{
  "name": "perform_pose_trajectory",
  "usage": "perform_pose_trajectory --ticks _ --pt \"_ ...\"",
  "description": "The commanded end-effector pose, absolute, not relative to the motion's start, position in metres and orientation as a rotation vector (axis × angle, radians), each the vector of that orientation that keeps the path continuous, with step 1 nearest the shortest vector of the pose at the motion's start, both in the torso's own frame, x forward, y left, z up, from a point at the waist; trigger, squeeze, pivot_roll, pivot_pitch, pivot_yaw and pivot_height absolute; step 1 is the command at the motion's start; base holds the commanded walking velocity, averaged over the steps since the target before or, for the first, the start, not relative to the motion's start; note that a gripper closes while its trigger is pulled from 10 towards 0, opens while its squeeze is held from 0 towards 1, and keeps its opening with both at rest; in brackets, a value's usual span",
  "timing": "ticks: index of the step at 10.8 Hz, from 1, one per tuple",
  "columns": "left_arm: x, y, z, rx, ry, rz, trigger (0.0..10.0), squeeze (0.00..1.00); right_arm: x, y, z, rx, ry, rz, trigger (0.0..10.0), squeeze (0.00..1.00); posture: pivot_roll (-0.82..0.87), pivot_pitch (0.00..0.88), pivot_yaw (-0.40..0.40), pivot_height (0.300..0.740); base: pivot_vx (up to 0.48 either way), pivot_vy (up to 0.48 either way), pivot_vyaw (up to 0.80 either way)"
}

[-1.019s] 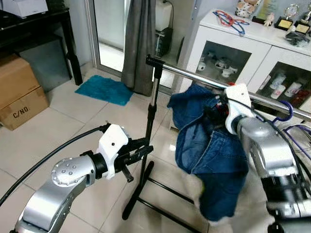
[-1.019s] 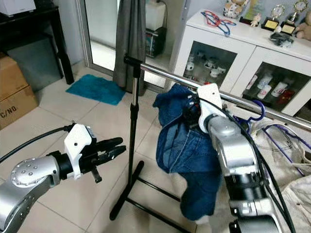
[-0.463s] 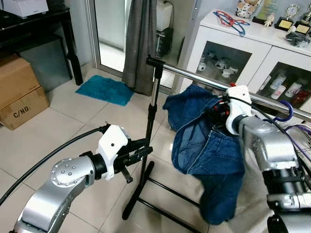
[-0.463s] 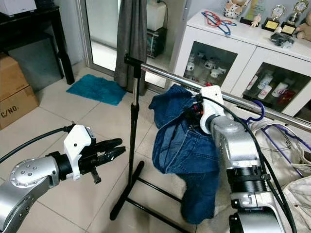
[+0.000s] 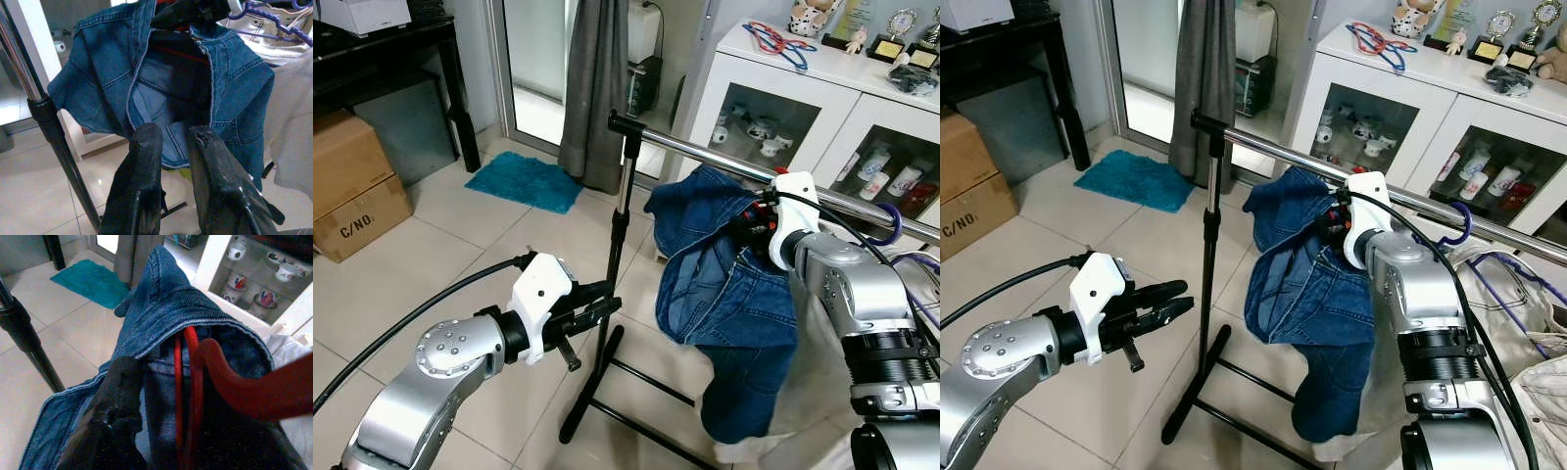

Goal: Hang hanger

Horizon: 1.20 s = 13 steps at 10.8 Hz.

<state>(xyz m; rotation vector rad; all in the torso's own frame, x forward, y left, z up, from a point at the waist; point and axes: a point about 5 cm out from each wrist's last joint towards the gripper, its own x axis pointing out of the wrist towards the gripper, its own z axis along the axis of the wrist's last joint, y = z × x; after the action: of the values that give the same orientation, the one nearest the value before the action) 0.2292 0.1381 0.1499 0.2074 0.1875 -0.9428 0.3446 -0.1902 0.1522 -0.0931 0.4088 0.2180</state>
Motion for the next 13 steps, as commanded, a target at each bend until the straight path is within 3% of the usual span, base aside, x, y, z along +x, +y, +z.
perform_pose_trajectory --ticks 1,9,13 --pt "0.227 0.136 0.15 0.212 0.19 -0.963 10.0 0.0 0.347 -0.197 0.157 -0.081 0.402 0.209 0.0 0.0 0.1 0.0 -0.122 0.74 0.0 0.0 0.0" --pt "0.226 0.135 0.149 0.204 0.19 -0.928 10.0 0.0 0.343 -0.197 0.159 -0.076 0.41 0.254 0.0 0.0 0.09 0.0 -0.123 0.74 0.0 0.0 0.0" --pt "0.232 0.131 0.151 0.167 0.13 -0.791 10.0 0.0 0.334 -0.194 0.176 -0.016 0.328 0.243 0.0 0.0 0.07 0.0 -0.136 0.74 0.0 0.0 0.0"
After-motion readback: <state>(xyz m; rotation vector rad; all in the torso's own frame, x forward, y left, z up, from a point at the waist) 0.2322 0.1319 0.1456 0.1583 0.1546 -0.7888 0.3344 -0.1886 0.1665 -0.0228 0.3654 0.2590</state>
